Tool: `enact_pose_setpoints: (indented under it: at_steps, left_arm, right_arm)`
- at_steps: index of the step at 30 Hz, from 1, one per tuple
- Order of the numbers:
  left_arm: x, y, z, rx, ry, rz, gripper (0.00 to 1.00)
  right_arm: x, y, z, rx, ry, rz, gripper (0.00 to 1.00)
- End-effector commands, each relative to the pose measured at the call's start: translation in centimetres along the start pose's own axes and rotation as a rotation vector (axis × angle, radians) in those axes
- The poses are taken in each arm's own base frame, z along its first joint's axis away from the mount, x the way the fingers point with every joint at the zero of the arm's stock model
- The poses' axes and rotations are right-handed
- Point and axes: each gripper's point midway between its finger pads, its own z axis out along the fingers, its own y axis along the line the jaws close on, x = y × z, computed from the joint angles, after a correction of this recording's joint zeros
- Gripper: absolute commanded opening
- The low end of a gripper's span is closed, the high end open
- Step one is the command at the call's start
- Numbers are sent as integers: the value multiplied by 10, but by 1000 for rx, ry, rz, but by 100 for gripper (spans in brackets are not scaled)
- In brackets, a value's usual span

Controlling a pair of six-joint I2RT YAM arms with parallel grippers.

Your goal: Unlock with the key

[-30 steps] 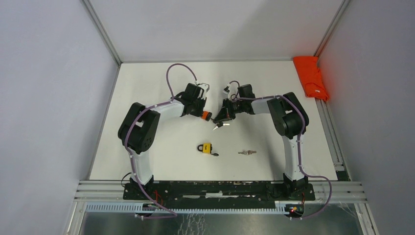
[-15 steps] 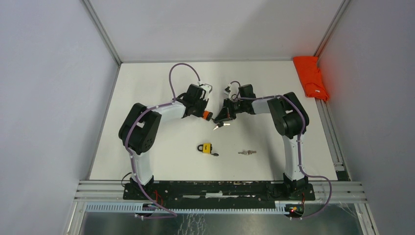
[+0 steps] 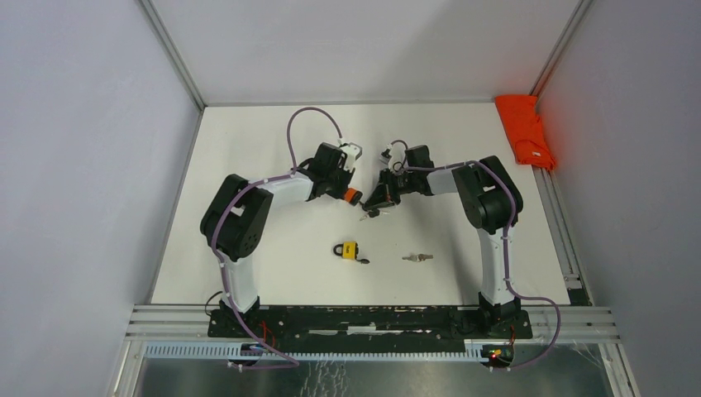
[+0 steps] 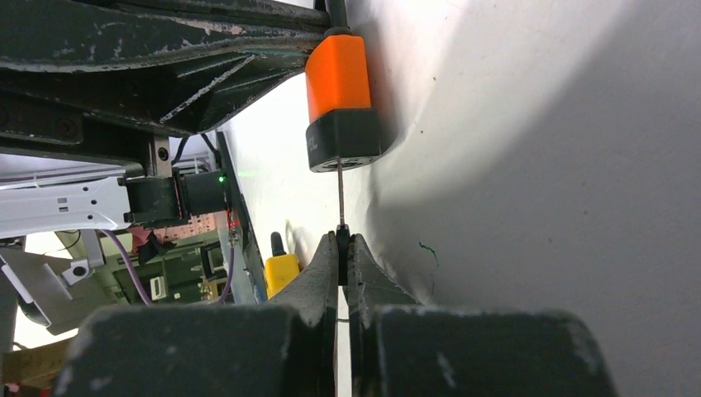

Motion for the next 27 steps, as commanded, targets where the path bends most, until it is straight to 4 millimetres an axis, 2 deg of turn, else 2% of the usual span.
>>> enact_pose_setpoints:
  at_steps: [1,9,13,23,27]
  left_arm:
    - [4,-125,-18,478,-14,83,2]
    - [7,-140,-23,573,-40,94,2]
    - [11,-138,-23,569,-34,105,2]
    - [23,-132,-18,547,1,150,2]
    - [21,-133,-21,559,-11,170,2]
  right_arm:
    - [-27,2,14,15,-113,-126,0]
    - [-26,1,14,10,-136,-110,0]
    - [-24,1,12,15,-136,-109,0]
    - [-24,-1,-10,10,-153,-97,0]
    - [-21,12,-14,-75,-162,-82,0]
